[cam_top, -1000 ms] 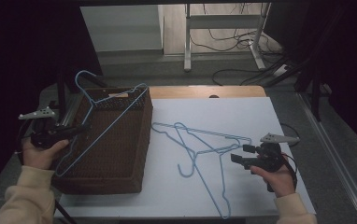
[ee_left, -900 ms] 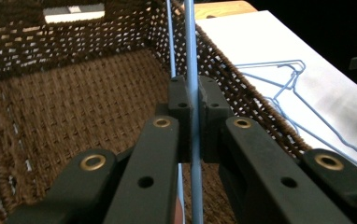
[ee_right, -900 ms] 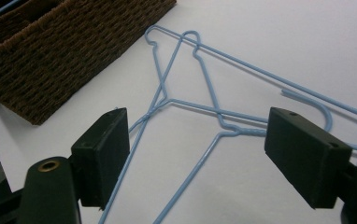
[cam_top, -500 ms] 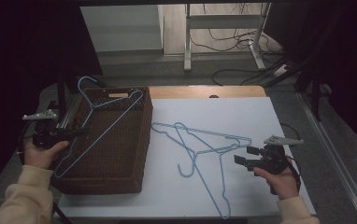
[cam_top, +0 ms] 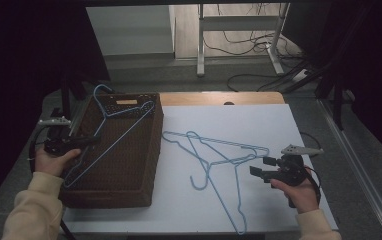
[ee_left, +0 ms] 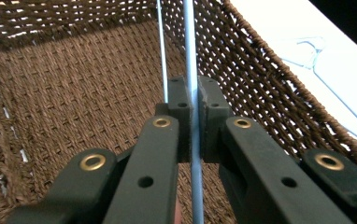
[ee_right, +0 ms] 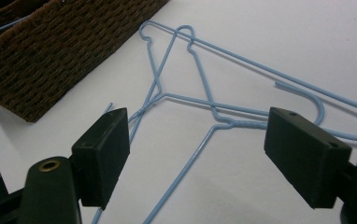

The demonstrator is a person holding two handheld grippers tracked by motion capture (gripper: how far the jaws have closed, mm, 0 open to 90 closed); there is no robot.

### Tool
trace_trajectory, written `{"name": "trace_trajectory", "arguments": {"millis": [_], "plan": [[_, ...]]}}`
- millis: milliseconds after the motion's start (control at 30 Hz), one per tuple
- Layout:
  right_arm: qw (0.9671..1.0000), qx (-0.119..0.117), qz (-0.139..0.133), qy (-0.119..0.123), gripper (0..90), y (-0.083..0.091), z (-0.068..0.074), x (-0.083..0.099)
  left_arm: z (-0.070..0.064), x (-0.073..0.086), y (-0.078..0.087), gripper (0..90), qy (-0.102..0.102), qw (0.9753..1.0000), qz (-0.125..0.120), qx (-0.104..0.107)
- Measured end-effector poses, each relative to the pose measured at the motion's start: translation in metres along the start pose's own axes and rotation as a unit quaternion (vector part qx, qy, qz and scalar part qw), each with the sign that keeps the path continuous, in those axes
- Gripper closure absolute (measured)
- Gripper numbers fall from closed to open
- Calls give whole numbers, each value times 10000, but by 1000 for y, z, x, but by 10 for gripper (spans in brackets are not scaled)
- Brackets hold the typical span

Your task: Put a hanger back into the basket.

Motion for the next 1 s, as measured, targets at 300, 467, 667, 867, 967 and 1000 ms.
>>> {"name": "trace_trajectory", "arguments": {"millis": [300,467,667,867,967,1000], "plan": [[10000,-88,6,-42,231,1,1,0,13,6,-8,520,55,9967,110,-805],[9998,-218,-7,-33,227,0,6,-1,5,0,0,321,2,9963,-87,-859],[9997,-227,49,-27,215,-3,7,0,-34,-7,3,255,-311,9984,-244,-402],[9997,-184,115,68,203,-4,8,0,-64,-6,-3,232,-444,9986,-287,-55],[9998,-140,135,93,198,-4,7,1,-79,-2,-7,225,-521,9982,-275,66],[9998,-121,142,105,197,-4,6,1,-83,0,-7,224,-545,9980,-291,111]]}}
Point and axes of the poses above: each handheld gripper's, and its own axes: y roughly backward along the jaws, x roughly out of its underside, z roughly to its left, the point moved 4 cm from there along -y, roughly forward along the jaws, and after that the axes turned 14 degrees about -z, right-handed, at the moved point
